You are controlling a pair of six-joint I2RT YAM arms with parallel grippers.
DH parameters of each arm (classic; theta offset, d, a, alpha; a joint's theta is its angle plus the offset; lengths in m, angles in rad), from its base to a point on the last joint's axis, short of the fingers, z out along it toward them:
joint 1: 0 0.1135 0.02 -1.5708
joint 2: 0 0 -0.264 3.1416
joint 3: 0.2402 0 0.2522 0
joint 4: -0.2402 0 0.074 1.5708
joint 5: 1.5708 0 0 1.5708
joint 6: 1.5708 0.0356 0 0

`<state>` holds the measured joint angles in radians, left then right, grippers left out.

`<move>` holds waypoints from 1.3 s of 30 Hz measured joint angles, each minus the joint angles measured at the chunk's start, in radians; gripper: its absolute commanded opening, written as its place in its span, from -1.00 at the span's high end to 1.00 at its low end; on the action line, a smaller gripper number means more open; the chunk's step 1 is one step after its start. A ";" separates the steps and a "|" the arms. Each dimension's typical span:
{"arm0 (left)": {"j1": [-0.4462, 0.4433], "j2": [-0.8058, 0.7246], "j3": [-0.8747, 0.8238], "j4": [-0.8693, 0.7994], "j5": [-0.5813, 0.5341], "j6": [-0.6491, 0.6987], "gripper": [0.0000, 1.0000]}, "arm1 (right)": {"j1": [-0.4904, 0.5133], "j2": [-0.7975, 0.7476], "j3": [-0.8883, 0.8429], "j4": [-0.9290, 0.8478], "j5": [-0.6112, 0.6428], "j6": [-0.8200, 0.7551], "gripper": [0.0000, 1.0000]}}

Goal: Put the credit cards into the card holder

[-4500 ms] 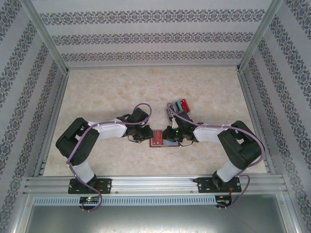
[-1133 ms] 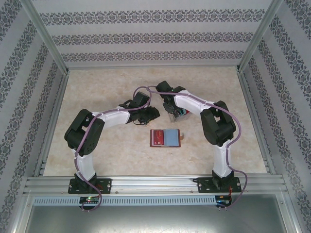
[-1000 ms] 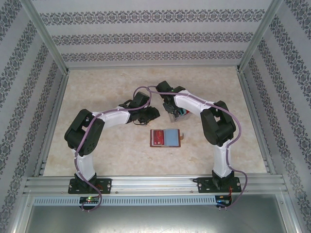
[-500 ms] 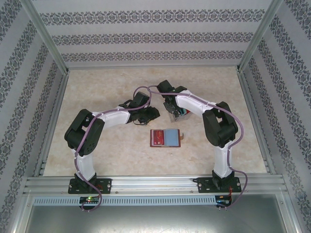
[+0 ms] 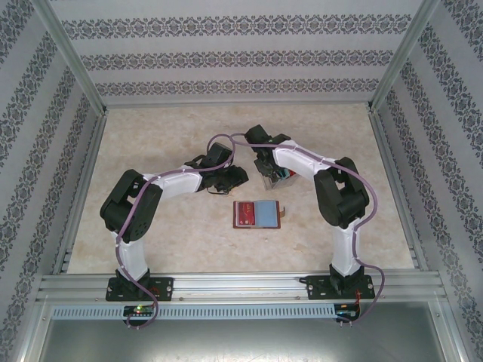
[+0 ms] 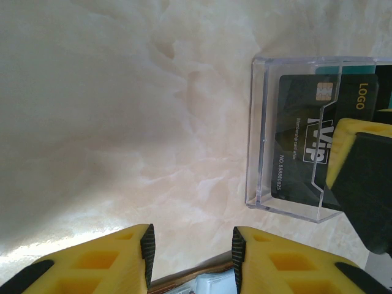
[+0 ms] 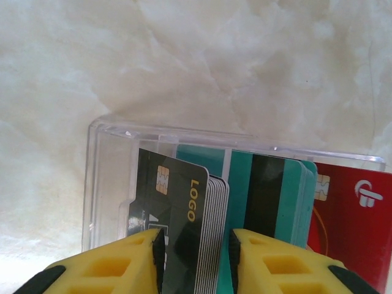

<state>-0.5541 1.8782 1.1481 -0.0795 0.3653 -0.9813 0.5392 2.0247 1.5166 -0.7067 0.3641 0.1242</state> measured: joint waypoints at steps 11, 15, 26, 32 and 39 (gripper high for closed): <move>0.000 0.000 0.000 0.000 0.000 -0.007 0.19 | 0.015 0.018 0.007 0.000 0.084 0.000 0.30; 0.000 0.000 0.000 0.000 0.000 -0.008 0.19 | 0.015 0.016 0.003 0.008 0.118 -0.003 0.43; 0.000 0.000 0.000 0.000 0.000 -0.008 0.19 | 0.013 -0.013 -0.013 0.017 0.118 -0.008 0.57; 0.000 0.000 0.000 0.000 0.000 -0.008 0.19 | 0.013 -0.024 -0.023 0.021 0.118 -0.009 0.71; 0.000 0.000 0.000 0.000 0.000 -0.008 0.19 | 0.013 -0.059 -0.028 0.021 0.117 -0.008 0.75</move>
<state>-0.5541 1.8782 1.1481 -0.0792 0.3653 -0.9894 0.5522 1.9659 1.4887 -0.6861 0.4812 0.1162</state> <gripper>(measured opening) 0.406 0.128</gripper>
